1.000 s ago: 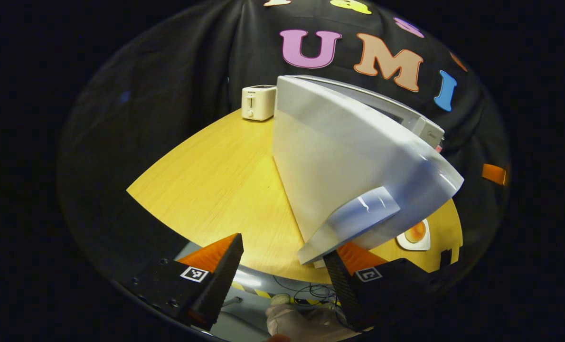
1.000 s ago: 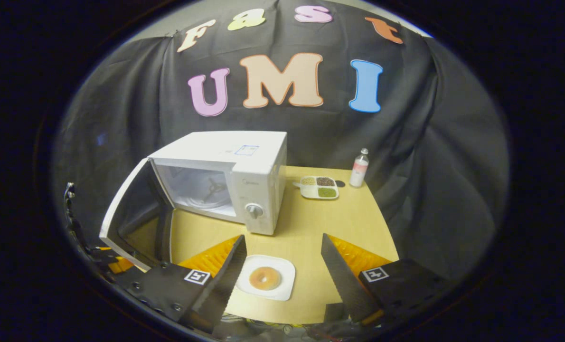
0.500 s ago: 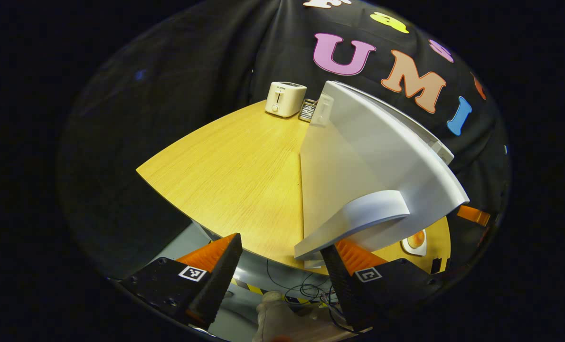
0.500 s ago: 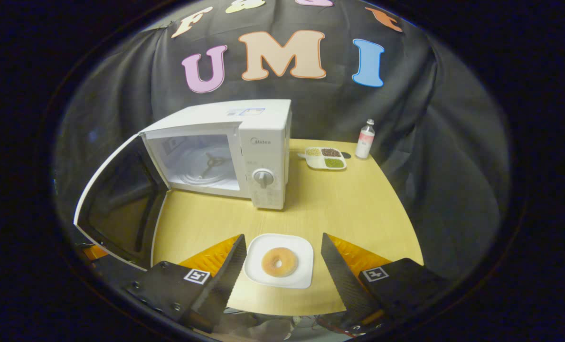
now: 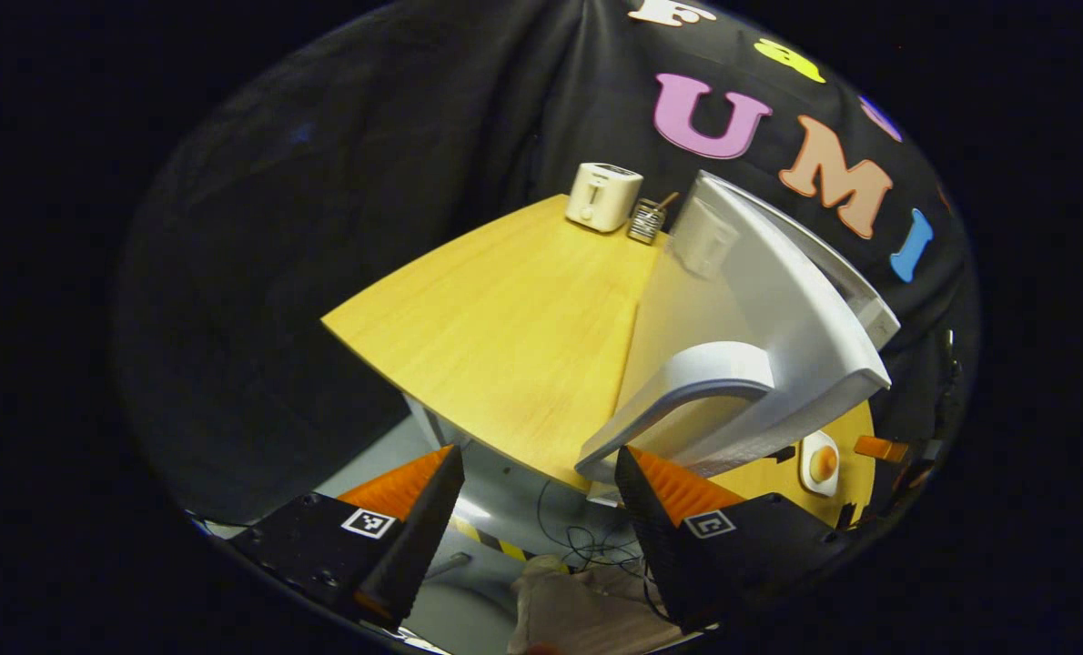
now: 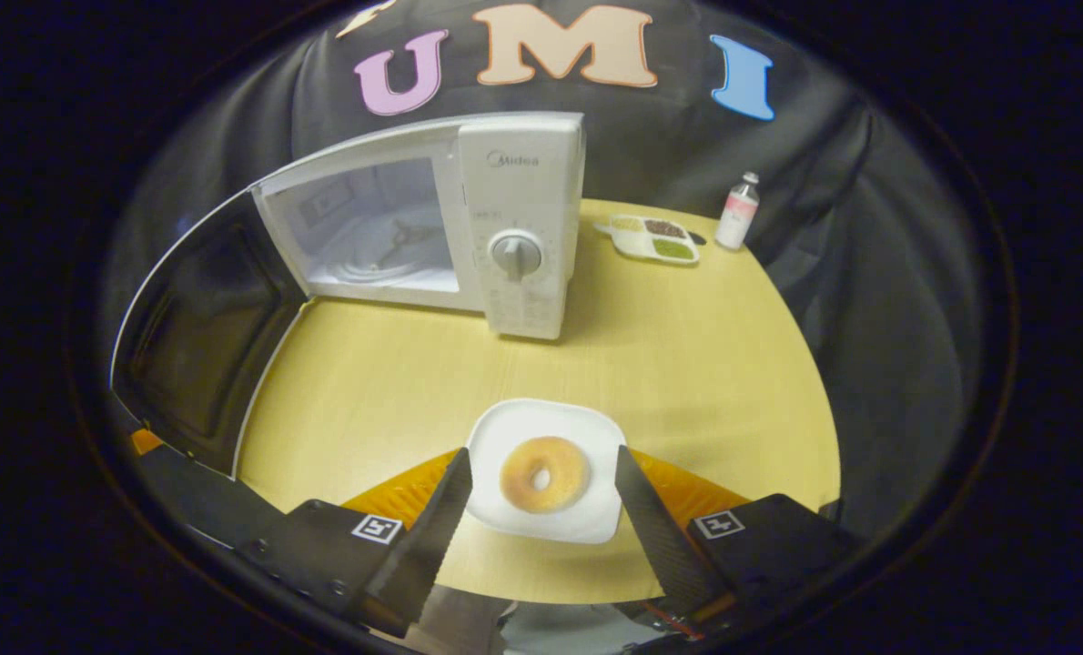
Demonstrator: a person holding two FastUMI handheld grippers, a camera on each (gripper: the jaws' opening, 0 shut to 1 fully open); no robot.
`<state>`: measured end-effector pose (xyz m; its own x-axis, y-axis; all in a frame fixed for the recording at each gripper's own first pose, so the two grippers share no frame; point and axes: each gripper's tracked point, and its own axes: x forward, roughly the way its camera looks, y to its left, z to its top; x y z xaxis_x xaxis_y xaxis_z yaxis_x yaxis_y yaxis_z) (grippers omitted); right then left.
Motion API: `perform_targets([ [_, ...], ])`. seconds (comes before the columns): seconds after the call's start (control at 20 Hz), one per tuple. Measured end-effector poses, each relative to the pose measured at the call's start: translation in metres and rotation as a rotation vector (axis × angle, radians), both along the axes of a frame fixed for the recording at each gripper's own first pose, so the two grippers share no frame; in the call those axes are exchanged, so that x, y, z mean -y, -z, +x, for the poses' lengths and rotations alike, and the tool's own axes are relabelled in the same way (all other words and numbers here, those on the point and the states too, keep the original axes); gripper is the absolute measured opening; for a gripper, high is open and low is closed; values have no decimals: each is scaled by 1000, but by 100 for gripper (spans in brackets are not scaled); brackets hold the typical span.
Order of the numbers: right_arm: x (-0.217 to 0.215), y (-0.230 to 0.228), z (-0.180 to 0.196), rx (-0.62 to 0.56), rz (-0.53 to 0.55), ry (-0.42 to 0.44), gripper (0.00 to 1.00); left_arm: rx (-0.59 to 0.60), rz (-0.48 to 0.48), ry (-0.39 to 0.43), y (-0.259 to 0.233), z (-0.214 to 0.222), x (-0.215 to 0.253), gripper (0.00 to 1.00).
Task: Open the microwave oven with the left hand, put the food in, and close the microwave oven.
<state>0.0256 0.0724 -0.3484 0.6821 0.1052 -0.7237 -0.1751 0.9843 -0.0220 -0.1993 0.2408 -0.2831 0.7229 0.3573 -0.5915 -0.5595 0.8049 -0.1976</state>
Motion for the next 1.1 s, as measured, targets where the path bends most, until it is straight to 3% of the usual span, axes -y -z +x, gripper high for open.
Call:
perform_targets([
  [0.05, 0, 7, 0, -25, 1, -10, 100, 8, 31, -43, -11, -6, -10, 95],
  [0.25, 1, 36, -1, -138, -5, -50, 100, 30, 192, -245, -58, -34, -51, 95],
  [0.3, 1, 42, 0, -159, -7, -63, 95, 50, 216, -292, -71, -40, -55, 95],
  [0.35, 2, 46, 1, -176, -11, -74, 100, 77, 227, -335, -82, -43, -55, 95],
  [0.5, 2, 58, 5, -221, -8, -92, 100, 158, 254, -437, -113, -48, -53, 95],
  [0.9, 1, 76, 15, -267, -5, -101, 100, 262, 295, -461, -151, -19, -53, 94],
  [0.95, 2, 77, 15, -266, -13, -99, 94, 264, 310, -458, -155, -15, -56, 94],
  [1.0, 3, 78, 16, -264, -25, -91, 100, 264, 321, -450, -157, -9, -59, 94],
  [1.05, 3, 79, 16, -264, -29, -82, 100, 264, 324, -436, -158, -4, -61, 94],
  [1.1, 2, 80, 17, -262, -27, -72, 94, 265, 325, -417, -158, 3, -63, 94],
])
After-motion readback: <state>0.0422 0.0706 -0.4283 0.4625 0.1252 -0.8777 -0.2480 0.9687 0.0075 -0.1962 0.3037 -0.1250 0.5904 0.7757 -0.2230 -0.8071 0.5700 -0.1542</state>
